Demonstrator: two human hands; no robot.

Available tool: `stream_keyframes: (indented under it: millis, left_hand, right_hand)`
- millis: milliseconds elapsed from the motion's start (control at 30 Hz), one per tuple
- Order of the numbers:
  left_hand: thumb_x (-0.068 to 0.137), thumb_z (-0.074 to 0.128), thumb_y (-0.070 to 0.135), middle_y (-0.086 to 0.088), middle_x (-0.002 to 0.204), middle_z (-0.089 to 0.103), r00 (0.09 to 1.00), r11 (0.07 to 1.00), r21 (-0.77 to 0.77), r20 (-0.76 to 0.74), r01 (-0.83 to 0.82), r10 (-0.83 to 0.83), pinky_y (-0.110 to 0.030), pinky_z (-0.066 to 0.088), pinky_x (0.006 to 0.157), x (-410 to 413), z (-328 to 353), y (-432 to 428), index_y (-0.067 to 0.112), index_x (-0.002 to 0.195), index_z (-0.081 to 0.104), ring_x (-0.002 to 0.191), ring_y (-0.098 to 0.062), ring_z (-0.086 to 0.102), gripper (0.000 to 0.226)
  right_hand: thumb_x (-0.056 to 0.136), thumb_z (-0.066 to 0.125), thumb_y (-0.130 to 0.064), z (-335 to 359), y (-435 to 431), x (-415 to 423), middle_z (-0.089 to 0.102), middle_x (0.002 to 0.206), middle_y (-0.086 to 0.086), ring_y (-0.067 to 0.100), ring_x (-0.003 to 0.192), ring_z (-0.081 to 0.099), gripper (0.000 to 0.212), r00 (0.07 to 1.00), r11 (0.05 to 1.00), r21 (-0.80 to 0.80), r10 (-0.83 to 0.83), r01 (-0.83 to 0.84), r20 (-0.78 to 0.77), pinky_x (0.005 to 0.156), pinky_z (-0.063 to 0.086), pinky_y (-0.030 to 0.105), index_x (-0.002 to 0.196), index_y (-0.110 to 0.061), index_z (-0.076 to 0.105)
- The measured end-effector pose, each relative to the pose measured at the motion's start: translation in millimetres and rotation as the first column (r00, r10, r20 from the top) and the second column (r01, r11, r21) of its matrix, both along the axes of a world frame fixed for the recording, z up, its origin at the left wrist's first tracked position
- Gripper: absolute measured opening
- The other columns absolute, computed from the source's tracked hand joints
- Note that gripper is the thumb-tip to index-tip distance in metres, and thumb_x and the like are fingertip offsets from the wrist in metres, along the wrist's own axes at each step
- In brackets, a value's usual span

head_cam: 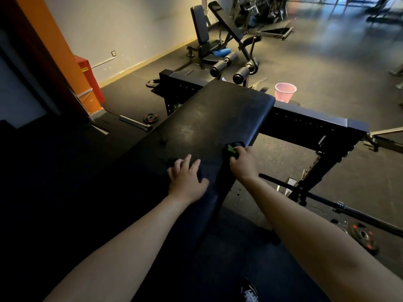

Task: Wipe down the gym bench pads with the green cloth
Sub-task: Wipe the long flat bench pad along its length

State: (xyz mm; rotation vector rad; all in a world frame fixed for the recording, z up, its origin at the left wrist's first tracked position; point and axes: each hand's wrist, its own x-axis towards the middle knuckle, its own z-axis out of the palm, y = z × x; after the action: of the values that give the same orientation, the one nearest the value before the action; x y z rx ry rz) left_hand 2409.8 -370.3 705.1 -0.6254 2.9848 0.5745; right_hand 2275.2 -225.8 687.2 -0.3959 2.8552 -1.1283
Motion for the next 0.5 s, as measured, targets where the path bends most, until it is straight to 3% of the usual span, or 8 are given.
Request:
stream_keyframes:
  millis: [67,233,500]
  left_hand:
    - [0.094,0.05,0.056,-0.003,0.166,0.007,0.994,0.994,-0.039,0.032,-0.102,0.103,-0.057,0.007,0.121,13.4,-0.3,-20.6,0.026,0.158,0.022,0.15,-0.03,0.003,0.076]
    - [0.094,0.033,0.073,-0.006,0.167,-0.008,0.97,0.988,-0.019,0.189,-0.15,0.151,-0.059,-0.004,0.119,26.1,-8.0,-35.8,0.021,0.161,0.001,0.152,-0.035,-0.007,0.091]
    - [0.098,0.035,0.064,-0.009,0.166,-0.012,0.978,0.995,0.0,0.188,-0.095,0.094,-0.061,-0.005,0.117,25.7,-11.8,-41.1,0.019,0.159,-0.006,0.151,-0.036,-0.009,0.086]
  right_hand:
    - [0.095,0.051,-0.022,-2.0,-12.3,7.9,0.049,0.125,0.01,0.031,0.11,0.052,0.033,0.999,0.984,0.178,0.031,-0.023,-0.044,0.094,0.049,0.045,0.126,-0.012,0.056]
    - [0.096,0.05,-0.02,1.5,-33.7,37.2,0.055,0.108,0.012,0.031,0.097,0.057,0.02,0.989,0.958,0.286,0.049,-0.007,-0.139,0.075,0.047,0.039,0.108,-0.008,0.059]
    - [0.091,0.058,-0.019,6.3,-91.6,65.6,0.056,0.122,0.013,0.032,0.109,0.057,0.031,0.94,0.932,0.253,0.305,-0.26,-0.155,0.092,0.045,0.041,0.119,-0.009,0.065]
